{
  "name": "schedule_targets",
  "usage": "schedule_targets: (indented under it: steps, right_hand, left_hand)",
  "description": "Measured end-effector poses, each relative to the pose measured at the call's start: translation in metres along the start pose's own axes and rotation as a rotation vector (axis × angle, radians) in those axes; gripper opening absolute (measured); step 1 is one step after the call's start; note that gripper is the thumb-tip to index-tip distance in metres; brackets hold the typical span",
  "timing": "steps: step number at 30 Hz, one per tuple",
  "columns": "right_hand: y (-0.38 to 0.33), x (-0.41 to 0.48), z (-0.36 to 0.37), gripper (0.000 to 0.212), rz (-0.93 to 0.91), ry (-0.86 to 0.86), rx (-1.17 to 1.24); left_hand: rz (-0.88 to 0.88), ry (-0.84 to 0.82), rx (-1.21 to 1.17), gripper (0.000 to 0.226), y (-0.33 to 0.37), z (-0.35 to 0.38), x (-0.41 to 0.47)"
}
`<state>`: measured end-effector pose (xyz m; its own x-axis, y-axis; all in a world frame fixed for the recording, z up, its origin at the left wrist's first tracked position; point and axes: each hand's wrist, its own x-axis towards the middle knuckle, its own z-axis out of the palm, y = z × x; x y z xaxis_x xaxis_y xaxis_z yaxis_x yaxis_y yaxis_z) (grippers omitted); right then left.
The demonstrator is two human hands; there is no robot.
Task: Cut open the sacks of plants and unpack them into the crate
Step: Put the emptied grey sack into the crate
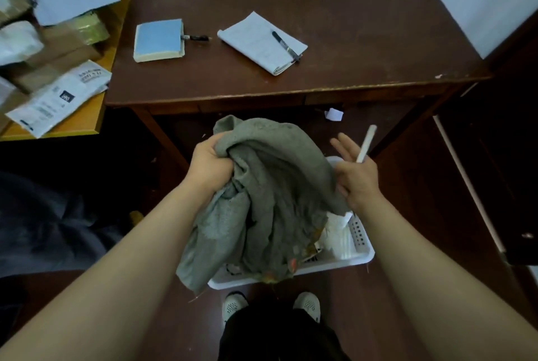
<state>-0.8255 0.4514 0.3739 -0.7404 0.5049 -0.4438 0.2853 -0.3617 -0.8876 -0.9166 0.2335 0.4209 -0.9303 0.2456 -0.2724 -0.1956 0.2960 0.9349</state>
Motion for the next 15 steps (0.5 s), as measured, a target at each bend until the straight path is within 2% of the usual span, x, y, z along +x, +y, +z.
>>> schedule_targets:
  steps: [3, 5, 6, 7, 9, 11, 12, 13, 15]
  right_hand:
    - [-0.001, 0.0, 0.026, 0.096, -0.105, -0.441, -0.029]
    - [0.003, 0.001, 0.049, 0.105, -0.136, -0.599, -0.197]
    - [0.006, 0.002, 0.06, 0.096, -0.144, -0.597, -0.25]
    - [0.009, 0.006, 0.068, 0.078, -0.144, -0.54, -0.275]
    - [0.014, 0.015, 0.075, 0.042, -0.151, -0.361, -0.271]
    - [0.018, 0.026, 0.067, 0.025, -0.115, -0.162, -0.215]
    - [0.02, 0.032, 0.06, 0.023, -0.07, -0.082, -0.129]
    - [0.018, 0.035, 0.052, 0.024, -0.01, -0.022, -0.048]
    - [0.015, 0.038, 0.04, 0.03, 0.094, 0.03, 0.005]
  left_hand:
    - [-0.042, -0.081, 0.012, 0.045, -0.003, 0.009, 0.008]
    - [-0.063, -0.149, -0.014, 0.052, -0.001, 0.017, 0.011]
    - [-0.069, -0.154, -0.027, 0.055, -0.001, 0.018, 0.014]
    - [-0.071, -0.149, -0.033, 0.058, -0.001, 0.019, 0.016]
    - [-0.13, -0.168, -0.145, 0.066, -0.001, 0.012, 0.02]
    - [-0.265, -0.199, -0.419, 0.074, -0.006, -0.002, 0.025]
    - [-0.293, -0.179, -0.441, 0.077, -0.015, -0.011, 0.025]
    - [-0.303, -0.141, -0.323, 0.08, -0.026, -0.02, 0.025]
    - [-0.368, -0.083, 0.1, 0.095, -0.058, -0.035, 0.017]
